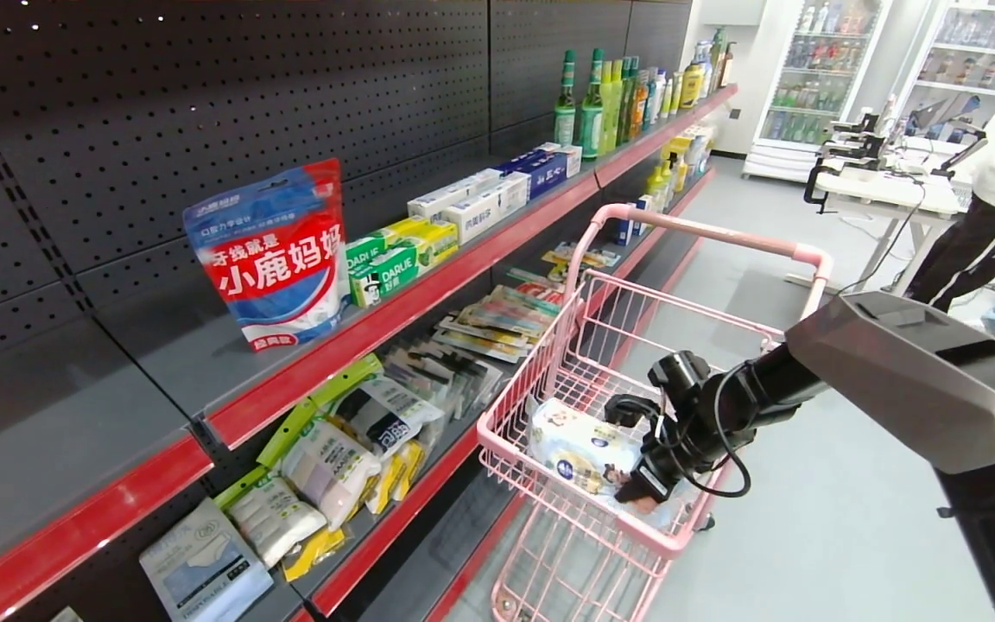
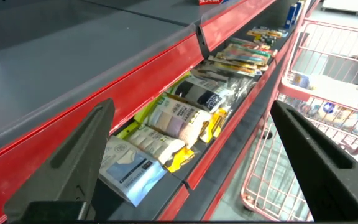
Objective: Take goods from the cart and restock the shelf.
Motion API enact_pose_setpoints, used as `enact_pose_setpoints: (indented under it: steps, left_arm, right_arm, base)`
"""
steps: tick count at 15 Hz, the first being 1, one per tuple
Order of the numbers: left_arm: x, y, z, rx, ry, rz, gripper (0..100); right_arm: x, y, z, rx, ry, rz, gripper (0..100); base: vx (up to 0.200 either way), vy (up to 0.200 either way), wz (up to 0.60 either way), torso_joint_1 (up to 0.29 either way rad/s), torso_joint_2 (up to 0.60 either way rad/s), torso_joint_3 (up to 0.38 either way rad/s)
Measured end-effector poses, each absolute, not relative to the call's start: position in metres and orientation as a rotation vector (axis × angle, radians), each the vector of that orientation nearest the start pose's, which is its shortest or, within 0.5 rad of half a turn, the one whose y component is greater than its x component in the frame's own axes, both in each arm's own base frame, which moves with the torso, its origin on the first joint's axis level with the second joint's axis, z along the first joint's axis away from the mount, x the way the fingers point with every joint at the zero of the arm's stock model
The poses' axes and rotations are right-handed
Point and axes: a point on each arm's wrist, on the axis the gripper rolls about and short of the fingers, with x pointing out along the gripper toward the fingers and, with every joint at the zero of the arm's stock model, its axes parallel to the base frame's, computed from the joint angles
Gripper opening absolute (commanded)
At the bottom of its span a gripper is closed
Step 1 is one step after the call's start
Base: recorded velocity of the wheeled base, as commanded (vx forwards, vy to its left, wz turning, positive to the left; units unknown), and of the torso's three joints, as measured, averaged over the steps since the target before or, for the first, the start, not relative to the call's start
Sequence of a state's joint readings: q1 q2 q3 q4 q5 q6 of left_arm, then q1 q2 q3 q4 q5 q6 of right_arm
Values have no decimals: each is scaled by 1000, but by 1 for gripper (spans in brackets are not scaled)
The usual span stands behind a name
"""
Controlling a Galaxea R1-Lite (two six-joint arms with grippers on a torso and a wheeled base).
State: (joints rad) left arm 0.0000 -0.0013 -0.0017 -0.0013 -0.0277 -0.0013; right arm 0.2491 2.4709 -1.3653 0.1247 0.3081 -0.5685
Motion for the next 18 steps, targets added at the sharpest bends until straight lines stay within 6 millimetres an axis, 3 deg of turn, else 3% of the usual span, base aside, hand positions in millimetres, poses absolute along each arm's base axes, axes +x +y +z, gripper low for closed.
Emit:
enact_pose_setpoints:
  steps: [5, 10, 13, 18]
  left_arm:
    - [-23, -1, 76, -1, -4, -27, 100]
    - [-23, -1, 76, -1, -4, -28, 100]
    - [-23, -1, 76, -1, -4, -27, 100]
    - [-23, -1, 76, -1, -4, -27, 100]
  right_arm:
    - [373, 91, 55, -347, 1001, 601, 0]
    - [322, 58, 133, -297, 884, 390, 0]
    - [274, 45, 169, -297, 823, 312, 0]
    - [173, 23, 212, -316, 783, 217, 0]
  base:
    - [0, 0, 0, 0, 0, 0]
    - [0, 0, 0, 0, 0, 0]
    - [0, 0, 0, 0, 0, 0]
    - [0, 0, 0, 0, 0, 0]
